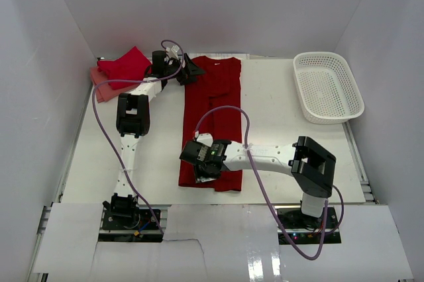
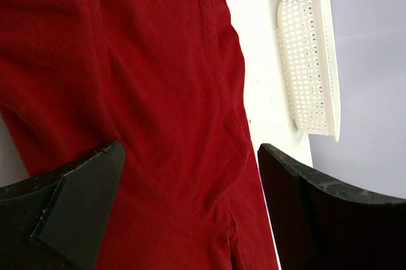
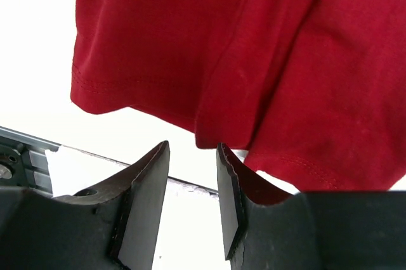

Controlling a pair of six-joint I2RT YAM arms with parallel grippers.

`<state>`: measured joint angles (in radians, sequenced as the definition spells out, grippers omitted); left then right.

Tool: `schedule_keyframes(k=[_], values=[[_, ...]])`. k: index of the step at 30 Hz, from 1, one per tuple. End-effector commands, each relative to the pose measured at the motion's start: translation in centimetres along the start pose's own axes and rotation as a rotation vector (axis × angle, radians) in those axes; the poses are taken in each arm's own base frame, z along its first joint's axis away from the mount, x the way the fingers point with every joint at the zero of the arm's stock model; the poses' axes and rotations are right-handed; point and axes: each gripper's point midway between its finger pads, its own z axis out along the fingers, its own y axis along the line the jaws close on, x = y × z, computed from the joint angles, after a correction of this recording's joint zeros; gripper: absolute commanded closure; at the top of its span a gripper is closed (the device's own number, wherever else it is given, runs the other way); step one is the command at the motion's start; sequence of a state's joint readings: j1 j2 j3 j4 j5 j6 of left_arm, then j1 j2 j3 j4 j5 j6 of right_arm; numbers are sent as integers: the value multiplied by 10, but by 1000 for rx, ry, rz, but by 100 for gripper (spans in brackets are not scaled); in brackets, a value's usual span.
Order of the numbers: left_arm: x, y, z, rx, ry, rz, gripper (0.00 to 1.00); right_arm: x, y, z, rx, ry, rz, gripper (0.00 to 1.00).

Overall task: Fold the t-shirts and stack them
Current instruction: Grab the bottom of the folded rectangular tshirt with both arms

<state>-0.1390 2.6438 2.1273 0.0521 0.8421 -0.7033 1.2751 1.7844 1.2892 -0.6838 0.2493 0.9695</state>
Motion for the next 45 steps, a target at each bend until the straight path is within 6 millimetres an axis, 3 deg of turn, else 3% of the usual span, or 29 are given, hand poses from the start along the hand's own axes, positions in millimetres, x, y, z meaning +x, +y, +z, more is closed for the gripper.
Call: schedule_keyframes(k=[1, 9, 16, 18, 25, 33, 45], values=[[-14, -11, -4, 10, -18, 40, 2, -7, 3, -2, 24, -19, -24, 58], [-15, -12, -4, 11, -19, 42, 2, -7, -9, 16, 127, -14, -61, 62], [-15, -11, -4, 12, -20, 40, 2, -10, -15, 18, 172, -21, -73, 64], [-16, -10, -5, 11, -21, 39, 2, -10, -17, 17, 179, -24, -74, 77], [-15, -9, -4, 9, -21, 38, 2, -8, -24, 8, 165, -44, -46, 92], [-16, -8, -5, 6, -22, 39, 2, 2, -37, -2, 154, -43, -7, 92], [-17, -6, -5, 4, -24, 38, 2, 25, -28, 3, 65, 7, 4, 92]])
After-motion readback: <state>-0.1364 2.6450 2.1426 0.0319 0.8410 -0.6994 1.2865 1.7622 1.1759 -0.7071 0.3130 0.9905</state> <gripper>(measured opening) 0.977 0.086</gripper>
